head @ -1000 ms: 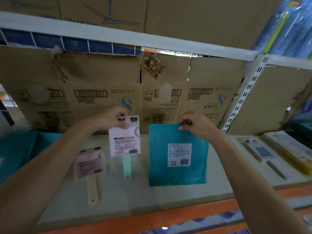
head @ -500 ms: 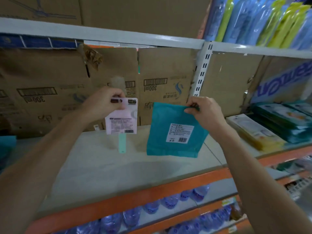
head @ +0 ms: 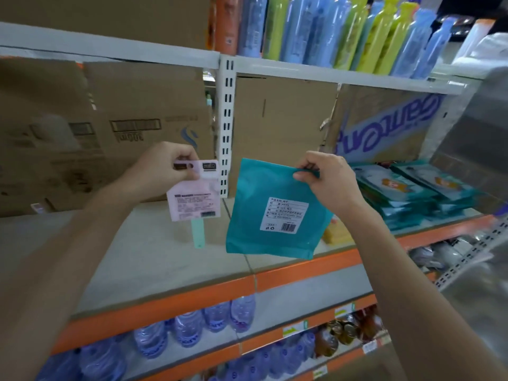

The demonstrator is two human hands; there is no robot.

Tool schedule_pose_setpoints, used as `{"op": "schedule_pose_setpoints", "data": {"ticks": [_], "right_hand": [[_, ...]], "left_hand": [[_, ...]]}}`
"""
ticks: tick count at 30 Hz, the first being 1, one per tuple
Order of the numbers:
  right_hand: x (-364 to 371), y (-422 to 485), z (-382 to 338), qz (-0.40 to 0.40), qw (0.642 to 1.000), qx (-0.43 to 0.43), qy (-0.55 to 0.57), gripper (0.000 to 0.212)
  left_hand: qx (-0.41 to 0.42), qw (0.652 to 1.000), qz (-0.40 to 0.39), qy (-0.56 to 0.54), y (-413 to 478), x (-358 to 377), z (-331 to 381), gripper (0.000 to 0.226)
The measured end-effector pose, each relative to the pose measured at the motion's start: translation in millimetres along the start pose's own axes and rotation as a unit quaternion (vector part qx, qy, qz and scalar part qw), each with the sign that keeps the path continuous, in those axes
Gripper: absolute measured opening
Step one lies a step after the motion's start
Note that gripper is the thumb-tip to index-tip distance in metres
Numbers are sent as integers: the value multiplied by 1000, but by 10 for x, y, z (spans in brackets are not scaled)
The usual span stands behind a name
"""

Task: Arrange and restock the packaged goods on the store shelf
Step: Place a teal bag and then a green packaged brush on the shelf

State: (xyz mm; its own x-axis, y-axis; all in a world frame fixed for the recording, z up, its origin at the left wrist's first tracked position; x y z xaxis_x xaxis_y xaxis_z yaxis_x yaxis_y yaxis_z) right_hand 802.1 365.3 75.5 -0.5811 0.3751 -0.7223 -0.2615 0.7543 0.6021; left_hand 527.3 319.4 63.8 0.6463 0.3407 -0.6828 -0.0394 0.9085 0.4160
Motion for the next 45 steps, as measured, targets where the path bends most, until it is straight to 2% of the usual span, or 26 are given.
{"op": "schedule_pose_setpoints", "data": {"ticks": [5, 12, 19, 24, 28, 31, 34, 36, 38, 40, 43, 45], "right_hand": [[-249, 61, 534, 27, 999, 35, -3, 2], [-377, 297, 1242, 61, 996, 64, -6, 8], [-395, 690, 1676, 67, 997, 47, -6, 7], [-420, 805, 1965, 63, 998, 14, -12, 2], [-481, 875, 2182, 52, 997, -43, -24, 1], [-557, 919, 2346, 48, 997, -60, -3, 1], [-602, 938, 2450, 37, 996, -76, 7, 1], [-612, 925, 2510, 24, 996, -81, 15, 2], [-625, 913, 2555, 14, 996, -84, 27, 2], [-636, 913, 2591, 10, 996, -82, 39, 1], [-632, 922, 2637, 10, 996, -72, 54, 1], [-622, 928, 2644, 9, 996, -62, 65, 1]], "left_hand": [[20, 999, -29, -15, 316, 432, 346, 12], [28, 995, -89, -36, 899, 1032, 433, 19], [-24, 985, -150, -84, 1347, 1380, 393, 13], [-132, 975, -113, -140, 1401, 1675, 278, 4], [-264, 937, -57, -223, 1302, 1967, 65, 8], [-312, 920, -13, -237, 1183, 2201, -25, 29], [-381, 892, 29, -240, 980, 2382, -73, 11], [-415, 879, 51, -229, 866, 2470, -174, 16], [-429, 877, 86, -200, 808, 2521, -271, 17], [-423, 890, 114, -127, 823, 2551, -309, 7], [-403, 903, 117, -94, 895, 2614, -343, 28], [-401, 908, 101, -70, 922, 2625, -393, 35]]}}
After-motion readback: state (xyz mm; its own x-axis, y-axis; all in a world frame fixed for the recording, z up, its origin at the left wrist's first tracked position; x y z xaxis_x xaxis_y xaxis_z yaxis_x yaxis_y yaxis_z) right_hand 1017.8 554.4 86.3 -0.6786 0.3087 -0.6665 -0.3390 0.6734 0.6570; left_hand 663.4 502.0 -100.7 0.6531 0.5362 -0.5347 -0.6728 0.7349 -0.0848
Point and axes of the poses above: each hand's wrist, its own y-axis towards the middle knuckle, its own x-axis out of the palm, z = x × y, the point moved 2 cm from there along y, towards the middle knuckle, and after that the axes turned 4 degrees about z, right-handed, at the moved point
